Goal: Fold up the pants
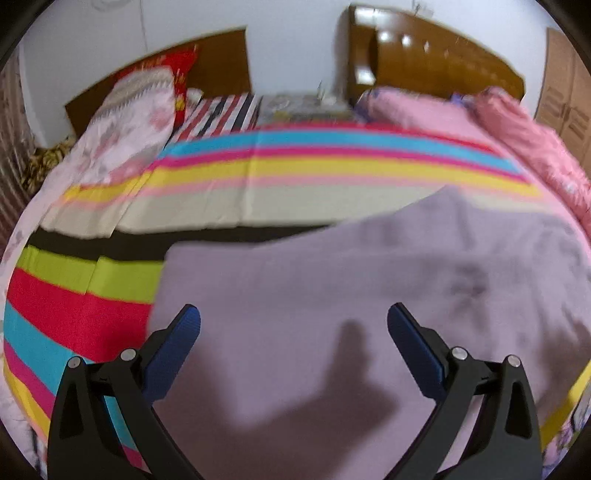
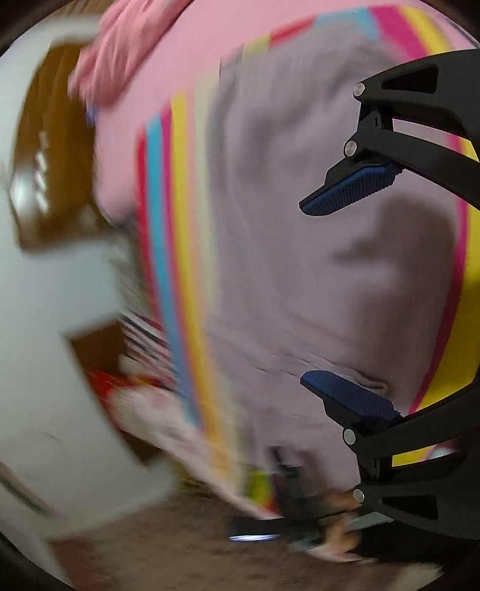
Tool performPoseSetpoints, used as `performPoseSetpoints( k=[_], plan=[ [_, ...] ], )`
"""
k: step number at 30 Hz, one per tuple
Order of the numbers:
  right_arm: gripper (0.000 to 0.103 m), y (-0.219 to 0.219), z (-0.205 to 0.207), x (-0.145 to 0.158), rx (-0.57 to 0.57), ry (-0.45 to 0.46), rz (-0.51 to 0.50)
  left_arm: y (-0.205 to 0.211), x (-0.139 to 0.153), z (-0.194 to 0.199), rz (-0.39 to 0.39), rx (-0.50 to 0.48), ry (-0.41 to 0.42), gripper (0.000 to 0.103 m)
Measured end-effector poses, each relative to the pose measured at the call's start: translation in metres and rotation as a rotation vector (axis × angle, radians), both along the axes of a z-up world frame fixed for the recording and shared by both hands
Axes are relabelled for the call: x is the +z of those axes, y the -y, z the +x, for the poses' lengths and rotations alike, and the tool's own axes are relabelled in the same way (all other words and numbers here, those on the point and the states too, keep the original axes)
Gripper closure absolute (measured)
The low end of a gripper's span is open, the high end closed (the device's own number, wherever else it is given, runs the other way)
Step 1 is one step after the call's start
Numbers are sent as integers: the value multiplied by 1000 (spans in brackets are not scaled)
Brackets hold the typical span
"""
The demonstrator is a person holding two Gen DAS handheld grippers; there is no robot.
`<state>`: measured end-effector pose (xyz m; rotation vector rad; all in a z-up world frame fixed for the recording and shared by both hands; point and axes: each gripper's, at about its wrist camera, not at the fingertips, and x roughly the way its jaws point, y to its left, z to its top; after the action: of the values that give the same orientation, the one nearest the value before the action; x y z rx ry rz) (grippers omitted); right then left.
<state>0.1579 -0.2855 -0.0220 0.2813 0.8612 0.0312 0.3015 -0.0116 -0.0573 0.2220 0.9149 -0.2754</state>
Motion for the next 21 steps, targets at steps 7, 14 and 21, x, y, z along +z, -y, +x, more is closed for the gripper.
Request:
performPoseSetpoints(
  k=[7, 14, 21],
  plan=[
    [24, 6, -3, -51, 45, -160, -197, -17, -18, 5, -15, -34, 3, 1],
    [21, 25, -16, -33, -15, -210, -202, -19, -20, 3, -18, -20, 19, 1],
    [12, 15, 80, -18, 34, -116, -255, -18, -20, 3, -17, -21, 16, 1]
  ],
)
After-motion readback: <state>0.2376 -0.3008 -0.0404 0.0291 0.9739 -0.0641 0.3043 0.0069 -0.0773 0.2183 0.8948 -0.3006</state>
